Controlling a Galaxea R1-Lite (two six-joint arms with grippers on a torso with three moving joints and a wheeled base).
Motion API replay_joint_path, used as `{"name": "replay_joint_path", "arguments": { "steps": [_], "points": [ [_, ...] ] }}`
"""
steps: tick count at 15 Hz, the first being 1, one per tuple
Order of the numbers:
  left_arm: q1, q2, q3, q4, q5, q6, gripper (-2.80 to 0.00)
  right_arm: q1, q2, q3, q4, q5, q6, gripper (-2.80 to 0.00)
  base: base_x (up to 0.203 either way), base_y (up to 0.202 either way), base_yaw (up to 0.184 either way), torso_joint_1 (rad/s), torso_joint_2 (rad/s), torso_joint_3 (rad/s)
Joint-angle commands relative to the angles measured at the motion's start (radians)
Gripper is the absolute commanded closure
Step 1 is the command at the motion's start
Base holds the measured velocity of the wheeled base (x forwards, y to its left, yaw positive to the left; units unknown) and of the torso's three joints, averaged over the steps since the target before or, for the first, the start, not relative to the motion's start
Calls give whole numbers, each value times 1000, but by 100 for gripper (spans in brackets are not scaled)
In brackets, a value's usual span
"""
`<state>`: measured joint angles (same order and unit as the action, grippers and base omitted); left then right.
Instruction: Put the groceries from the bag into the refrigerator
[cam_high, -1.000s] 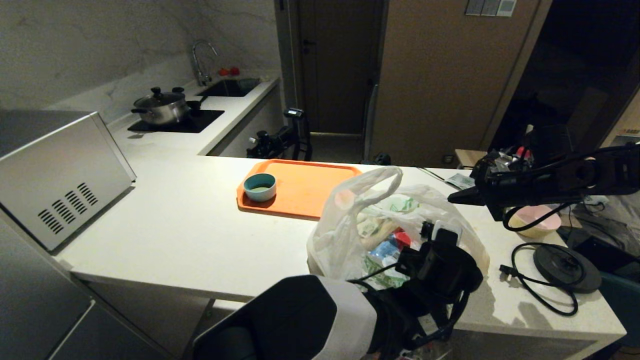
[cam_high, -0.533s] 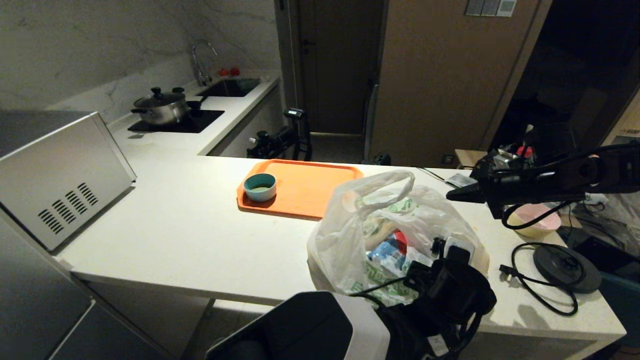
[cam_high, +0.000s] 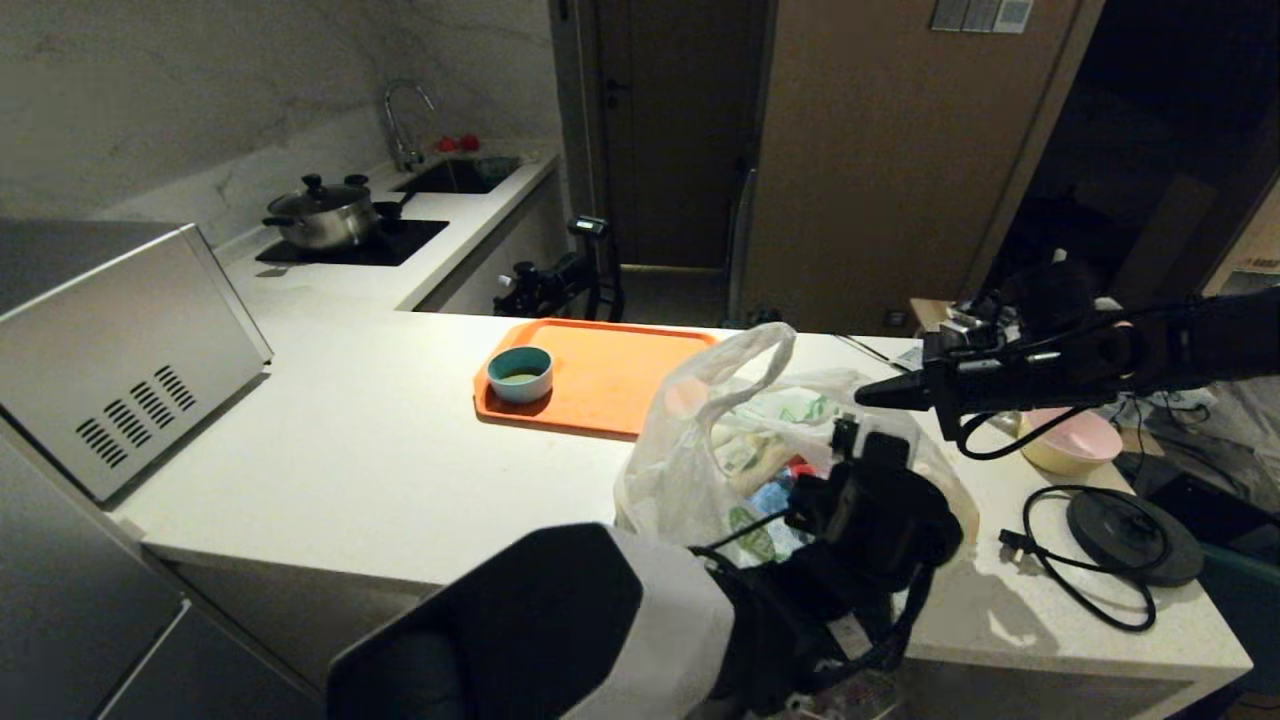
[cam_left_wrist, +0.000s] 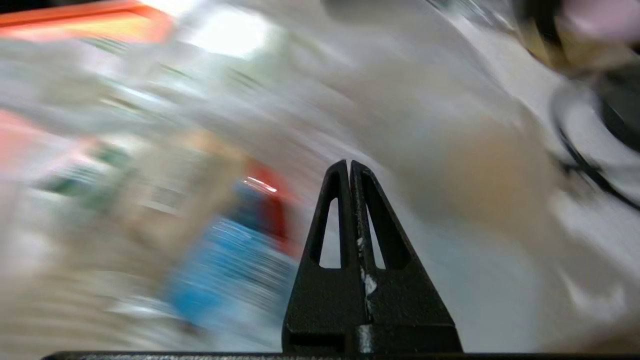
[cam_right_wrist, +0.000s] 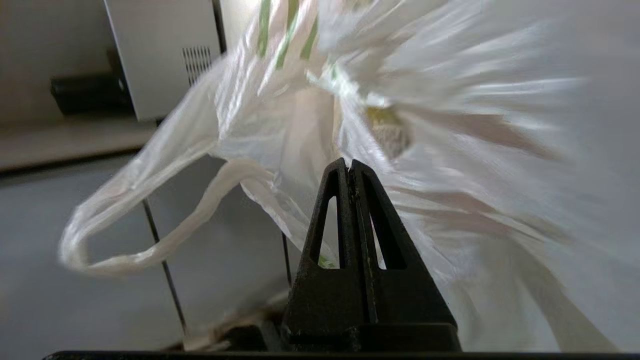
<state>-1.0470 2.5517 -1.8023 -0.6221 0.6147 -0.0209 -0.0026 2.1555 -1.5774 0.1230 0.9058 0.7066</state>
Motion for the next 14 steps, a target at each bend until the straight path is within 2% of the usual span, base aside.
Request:
{"name": "replay_joint_path", "arguments": {
  "steps": [1,7,9,11,14],
  "points": [
    [67,-94,52,-28,1,-1,0,26,27,-7,-1,6,4,0,0,0,0,0,0,0],
    [168,-207,249,-147,-7,-2,0,107,126,-113,4,-8,39,0,0,0,0,0,0,0],
    [184,-251,314,-187,-21,-1,0,135,135,-128,6,-88,57,0,0,0,0,0,0,0],
    [192,-278,331,-200,-29,-1,0,154,145,-125,18,-184,61,0,0,0,0,0,0,0],
    [193,-301,350,-202,-29,-2,0,154,150,-85,20,-189,80,0,0,0,0,0,0,0]
  ]
}}
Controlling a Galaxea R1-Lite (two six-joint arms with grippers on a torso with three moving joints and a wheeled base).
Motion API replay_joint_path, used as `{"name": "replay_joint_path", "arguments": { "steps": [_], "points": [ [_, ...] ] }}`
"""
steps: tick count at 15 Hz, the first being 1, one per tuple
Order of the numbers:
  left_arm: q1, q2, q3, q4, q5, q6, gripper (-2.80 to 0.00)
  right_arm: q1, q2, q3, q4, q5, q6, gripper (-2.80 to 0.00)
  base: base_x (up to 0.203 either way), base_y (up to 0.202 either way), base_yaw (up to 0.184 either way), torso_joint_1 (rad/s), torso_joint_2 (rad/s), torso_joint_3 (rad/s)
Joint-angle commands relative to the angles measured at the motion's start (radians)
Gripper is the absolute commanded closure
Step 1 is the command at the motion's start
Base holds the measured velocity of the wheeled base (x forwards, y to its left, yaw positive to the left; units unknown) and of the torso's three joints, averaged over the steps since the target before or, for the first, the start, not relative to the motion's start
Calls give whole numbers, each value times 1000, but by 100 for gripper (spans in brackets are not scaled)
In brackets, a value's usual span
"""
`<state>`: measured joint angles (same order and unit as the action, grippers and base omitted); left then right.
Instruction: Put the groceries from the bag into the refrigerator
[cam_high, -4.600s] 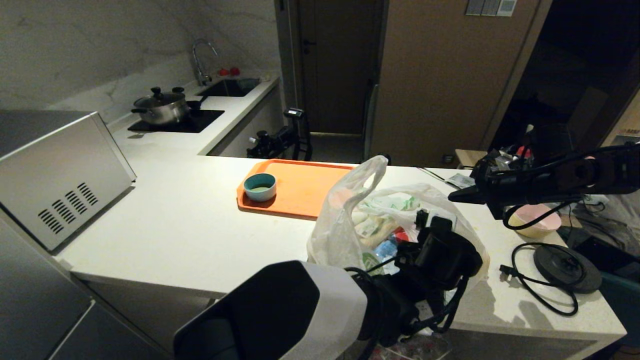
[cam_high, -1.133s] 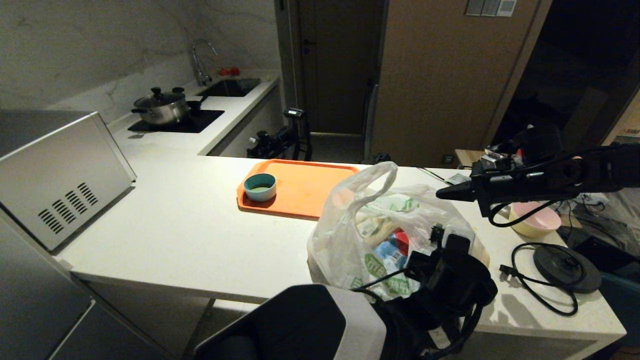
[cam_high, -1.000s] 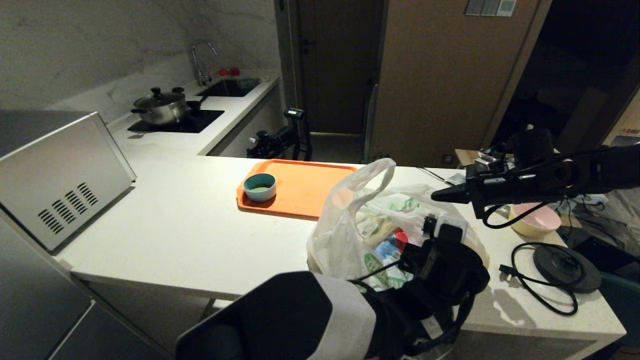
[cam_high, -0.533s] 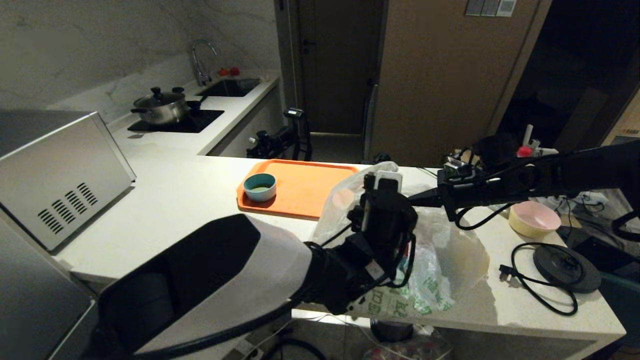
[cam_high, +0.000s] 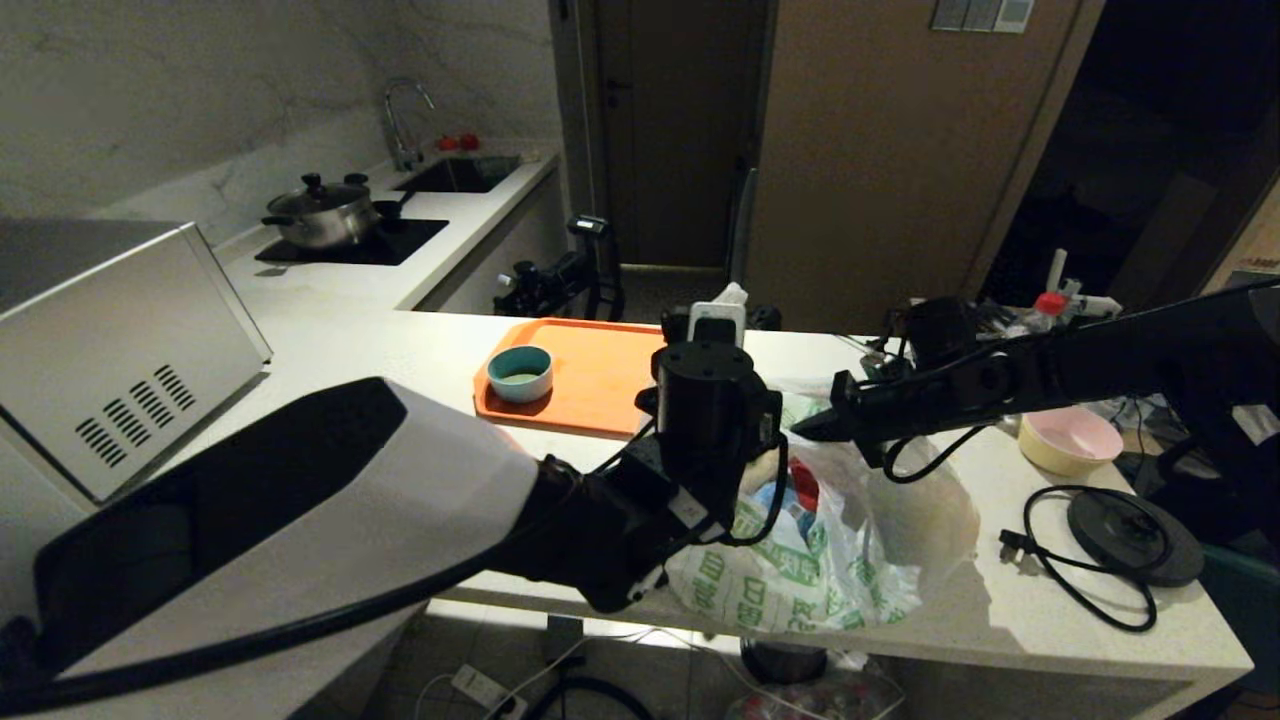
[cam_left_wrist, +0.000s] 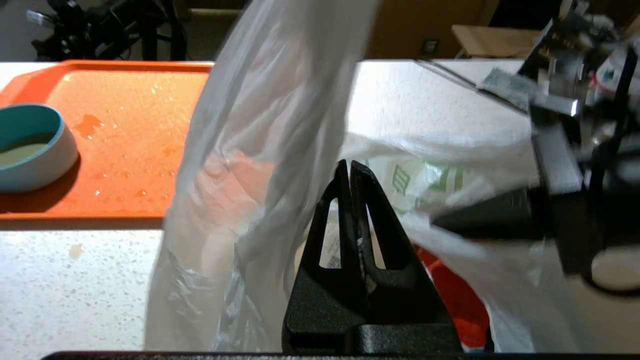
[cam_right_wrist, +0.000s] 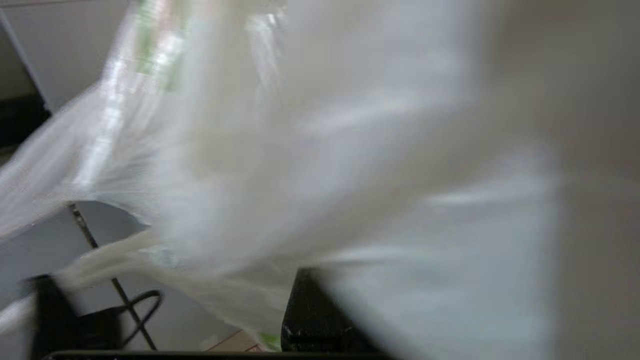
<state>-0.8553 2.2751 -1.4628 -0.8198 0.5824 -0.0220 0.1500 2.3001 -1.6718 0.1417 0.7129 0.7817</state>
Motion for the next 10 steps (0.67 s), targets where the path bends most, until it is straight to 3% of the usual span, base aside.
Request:
{"name": "replay_joint_path", "arguments": {
  "steps": [1,10],
  "points": [
    [-1,-30,15,-12,4,1,0,0,1,30,1,4,6,0,0,0,0,0,0,0],
    [-22,-45,39,-32,8,2,0,-26,-76,121,127,-57,-1,0,0,0,0,0,0,0]
  ]
}}
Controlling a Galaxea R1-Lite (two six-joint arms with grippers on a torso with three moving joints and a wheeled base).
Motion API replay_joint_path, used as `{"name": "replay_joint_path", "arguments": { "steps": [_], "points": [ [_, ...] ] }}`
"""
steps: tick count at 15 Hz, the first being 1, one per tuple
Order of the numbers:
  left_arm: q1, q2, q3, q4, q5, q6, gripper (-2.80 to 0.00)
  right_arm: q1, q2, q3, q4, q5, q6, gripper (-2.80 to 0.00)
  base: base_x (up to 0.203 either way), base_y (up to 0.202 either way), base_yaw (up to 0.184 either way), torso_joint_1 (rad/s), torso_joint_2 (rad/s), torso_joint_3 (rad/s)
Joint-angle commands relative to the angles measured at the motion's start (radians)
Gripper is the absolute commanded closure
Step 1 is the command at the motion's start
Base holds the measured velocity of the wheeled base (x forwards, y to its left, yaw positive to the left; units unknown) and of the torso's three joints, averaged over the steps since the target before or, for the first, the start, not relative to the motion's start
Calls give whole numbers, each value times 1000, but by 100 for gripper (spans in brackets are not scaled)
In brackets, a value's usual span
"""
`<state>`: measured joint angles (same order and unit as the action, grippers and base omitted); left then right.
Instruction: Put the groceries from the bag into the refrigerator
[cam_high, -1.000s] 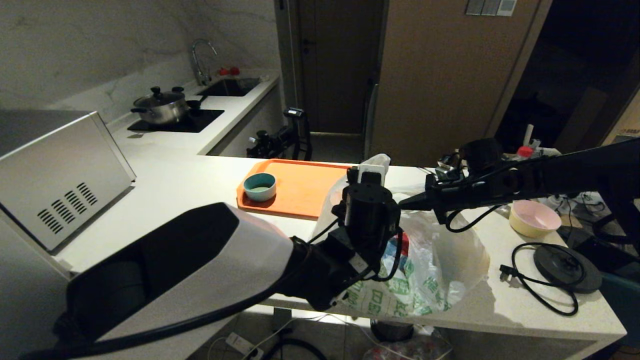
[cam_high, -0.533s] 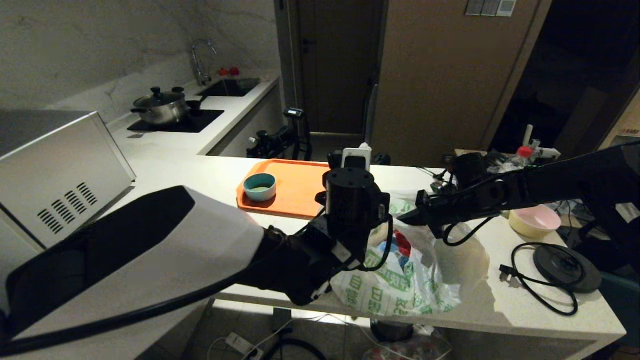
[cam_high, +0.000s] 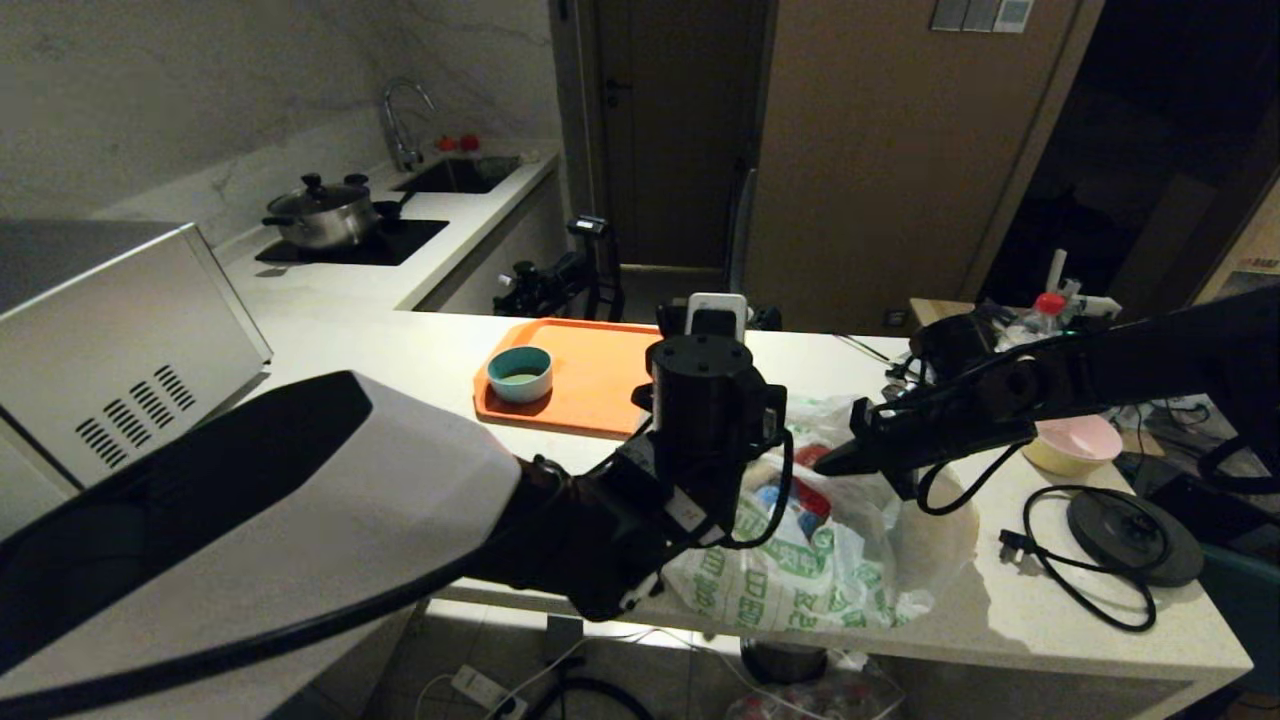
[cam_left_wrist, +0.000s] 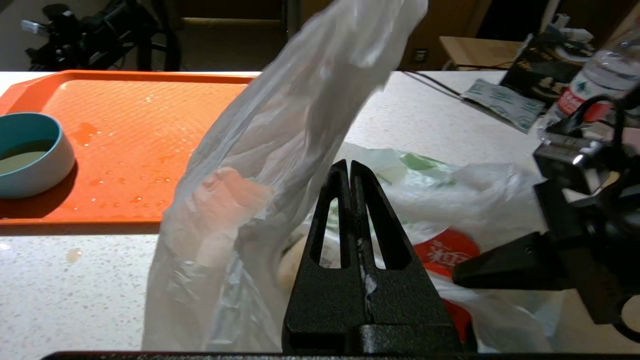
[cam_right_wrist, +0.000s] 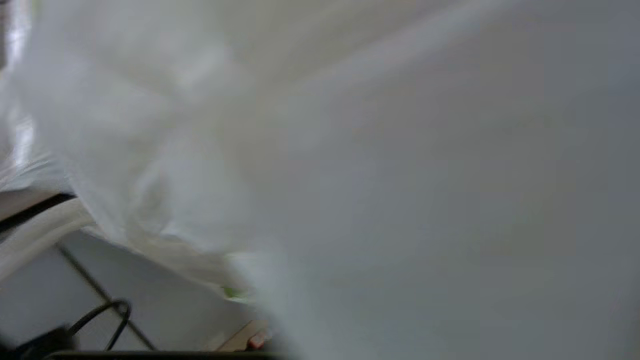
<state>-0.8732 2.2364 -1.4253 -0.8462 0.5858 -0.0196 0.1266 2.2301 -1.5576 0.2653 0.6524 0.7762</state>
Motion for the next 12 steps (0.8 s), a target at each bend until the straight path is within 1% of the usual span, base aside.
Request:
{"name": "replay_joint_path", "arguments": {
  "steps": [1,7,9,12],
  "points": [
    [-4,-13,12,-5,5,0,0,-7,-7,23,2,-10,2,0,0,0,0,0,0,0],
    [-6,-12,37,-36,3,0,0,-109,-32,66,-1,-11,-10,0,0,0,0,0,0,0],
    [-18,-4,34,-36,2,0,0,-125,-51,91,-1,-11,-41,0,0,0,0,0,0,0],
    [-27,-3,35,-39,2,-2,0,-134,-75,133,-1,-12,-49,0,0,0,0,0,0,0]
  ]
}}
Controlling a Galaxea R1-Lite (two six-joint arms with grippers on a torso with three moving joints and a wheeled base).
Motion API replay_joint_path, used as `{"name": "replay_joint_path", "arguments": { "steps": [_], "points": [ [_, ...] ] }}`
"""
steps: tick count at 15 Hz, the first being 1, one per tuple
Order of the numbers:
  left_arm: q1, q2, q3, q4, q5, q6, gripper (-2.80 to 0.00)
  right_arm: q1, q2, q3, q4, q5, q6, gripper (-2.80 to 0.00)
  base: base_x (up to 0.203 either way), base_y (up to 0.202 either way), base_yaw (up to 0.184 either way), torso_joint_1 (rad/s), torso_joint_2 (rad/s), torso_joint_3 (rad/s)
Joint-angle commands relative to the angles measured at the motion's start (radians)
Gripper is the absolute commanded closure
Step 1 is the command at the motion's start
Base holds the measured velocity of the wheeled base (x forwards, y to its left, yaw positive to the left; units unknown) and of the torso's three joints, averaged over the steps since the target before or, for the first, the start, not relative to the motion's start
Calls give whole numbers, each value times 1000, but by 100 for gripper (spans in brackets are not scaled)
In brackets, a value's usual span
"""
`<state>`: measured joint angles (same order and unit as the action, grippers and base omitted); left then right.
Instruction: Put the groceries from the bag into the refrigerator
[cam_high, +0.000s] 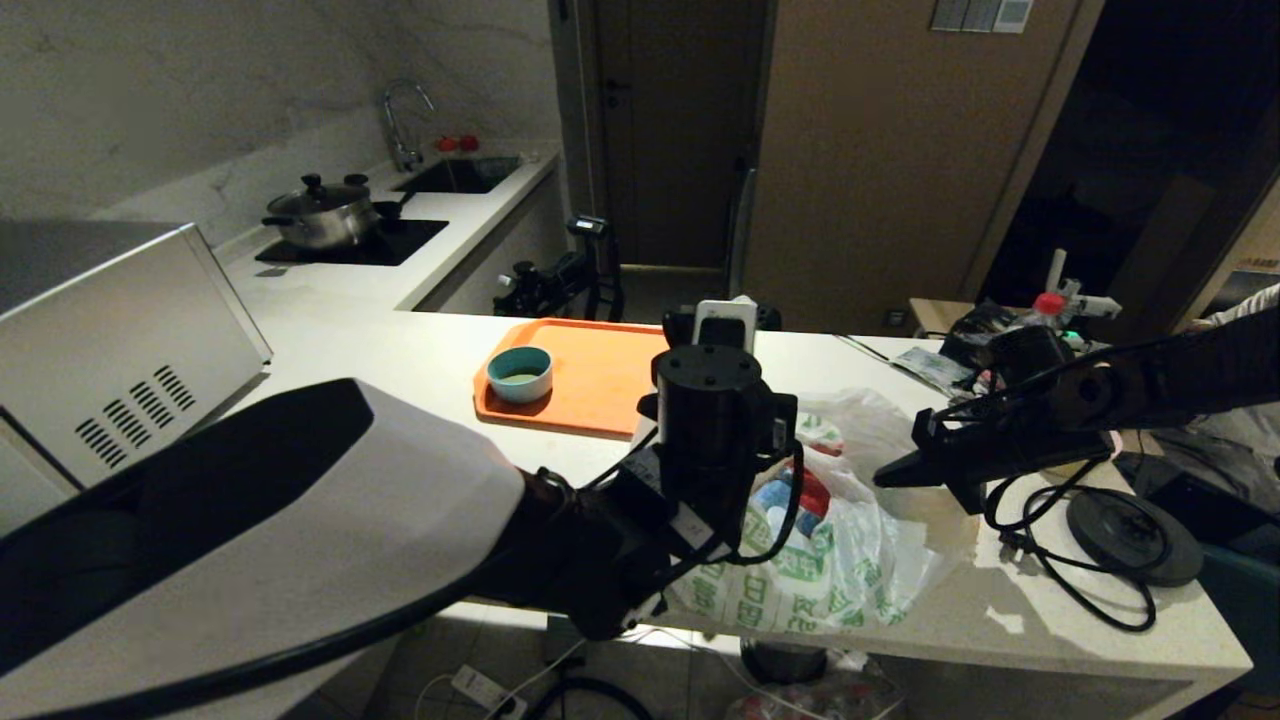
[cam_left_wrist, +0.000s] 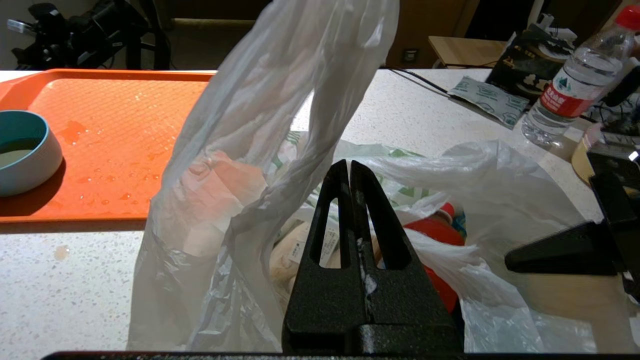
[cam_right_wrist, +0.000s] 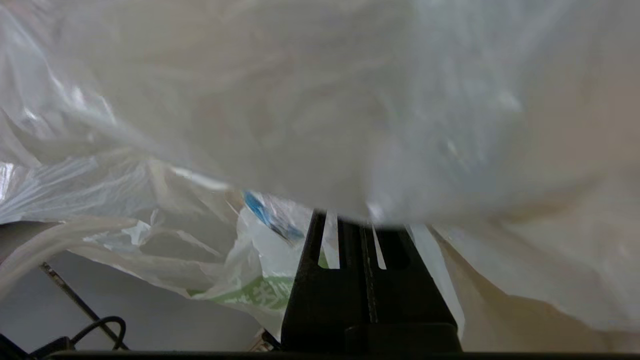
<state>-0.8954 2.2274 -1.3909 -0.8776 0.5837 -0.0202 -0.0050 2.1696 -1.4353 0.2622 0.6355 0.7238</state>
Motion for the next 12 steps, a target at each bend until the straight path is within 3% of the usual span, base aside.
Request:
{"name": "replay_joint_path", "arguments": {
  "steps": [1,6,10,12],
  "points": [
    [-7,4,3,-11,4,-3,0,-12,-19,19,2,4,3,0,0,0,0,0,0,0],
    [-8,3,18,-29,5,-3,0,-71,-82,70,2,13,-47,0,0,0,0,0,0,0],
    [-17,4,19,-29,7,-3,0,-74,-157,82,9,89,-298,0,0,0,0,0,0,0],
    [-17,6,18,-29,8,-3,0,-73,-124,12,32,94,-306,0,0,0,0,0,0,0]
  ]
}}
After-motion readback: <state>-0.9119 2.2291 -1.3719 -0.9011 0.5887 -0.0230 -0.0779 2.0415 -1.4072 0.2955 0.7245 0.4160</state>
